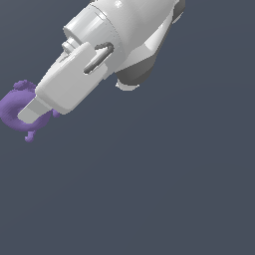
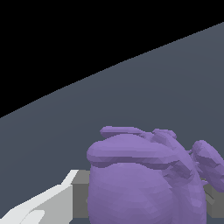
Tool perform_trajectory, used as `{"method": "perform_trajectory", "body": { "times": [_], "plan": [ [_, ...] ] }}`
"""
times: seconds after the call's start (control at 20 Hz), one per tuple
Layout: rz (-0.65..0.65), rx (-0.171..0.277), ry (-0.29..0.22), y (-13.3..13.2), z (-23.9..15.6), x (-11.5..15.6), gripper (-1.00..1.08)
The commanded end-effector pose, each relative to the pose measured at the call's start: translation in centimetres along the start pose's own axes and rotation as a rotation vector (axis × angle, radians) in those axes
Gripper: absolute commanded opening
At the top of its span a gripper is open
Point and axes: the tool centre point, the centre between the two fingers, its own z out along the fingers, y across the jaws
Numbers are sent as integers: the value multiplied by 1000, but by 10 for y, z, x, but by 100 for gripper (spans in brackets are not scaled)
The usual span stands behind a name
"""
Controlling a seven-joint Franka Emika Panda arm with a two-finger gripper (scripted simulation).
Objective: Pick up the object and move it to a goal position.
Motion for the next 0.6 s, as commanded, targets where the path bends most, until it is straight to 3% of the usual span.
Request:
{"method": "perform_trajectory", "body": {
  "times": [0.0,0.25,0.55],
  "plan": [
    [18,-3,28,-3,-5,9,-100],
    [37,-8,60,-5,-12,19,-100],
    [39,-11,64,-5,-12,20,-100]
  ]
}}
